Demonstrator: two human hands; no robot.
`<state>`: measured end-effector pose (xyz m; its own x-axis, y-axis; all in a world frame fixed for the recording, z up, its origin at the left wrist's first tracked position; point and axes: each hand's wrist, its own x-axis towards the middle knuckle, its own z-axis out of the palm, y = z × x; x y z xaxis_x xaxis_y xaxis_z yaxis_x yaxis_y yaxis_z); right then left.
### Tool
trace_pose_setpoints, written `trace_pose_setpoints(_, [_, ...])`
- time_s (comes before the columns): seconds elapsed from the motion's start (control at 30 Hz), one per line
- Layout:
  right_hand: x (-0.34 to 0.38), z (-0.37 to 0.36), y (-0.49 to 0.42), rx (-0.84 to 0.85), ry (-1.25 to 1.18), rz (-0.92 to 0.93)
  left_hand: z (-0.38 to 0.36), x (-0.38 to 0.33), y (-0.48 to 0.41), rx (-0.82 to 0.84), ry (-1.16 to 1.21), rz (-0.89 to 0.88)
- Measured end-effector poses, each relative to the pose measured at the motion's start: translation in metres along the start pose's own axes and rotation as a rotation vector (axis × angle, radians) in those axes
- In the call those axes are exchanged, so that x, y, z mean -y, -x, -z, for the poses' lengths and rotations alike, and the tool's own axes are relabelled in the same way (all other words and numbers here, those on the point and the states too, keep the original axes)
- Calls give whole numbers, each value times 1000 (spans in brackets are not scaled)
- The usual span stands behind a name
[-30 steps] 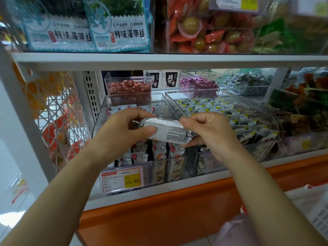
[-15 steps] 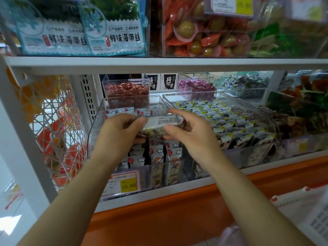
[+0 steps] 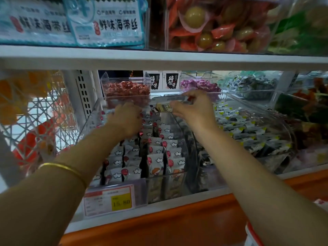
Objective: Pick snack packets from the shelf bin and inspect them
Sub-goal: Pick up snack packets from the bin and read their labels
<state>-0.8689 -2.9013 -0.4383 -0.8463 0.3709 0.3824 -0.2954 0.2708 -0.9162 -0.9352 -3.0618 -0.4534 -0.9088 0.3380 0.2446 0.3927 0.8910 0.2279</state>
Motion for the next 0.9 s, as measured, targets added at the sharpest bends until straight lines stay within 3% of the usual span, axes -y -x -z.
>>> trace_pose_setpoints(0.17, [-6, -14, -26, 33, 81, 17, -10, 5, -18, 136, -54, -41])
trace_pose_setpoints(0.57, [-8, -46, -65, 203, 472, 227, -19, 16, -38, 193, -77, -13])
trace_pose_setpoints(0.9, [-15, -62, -84, 293, 638, 348, -17, 23, -38, 261, -18, -10])
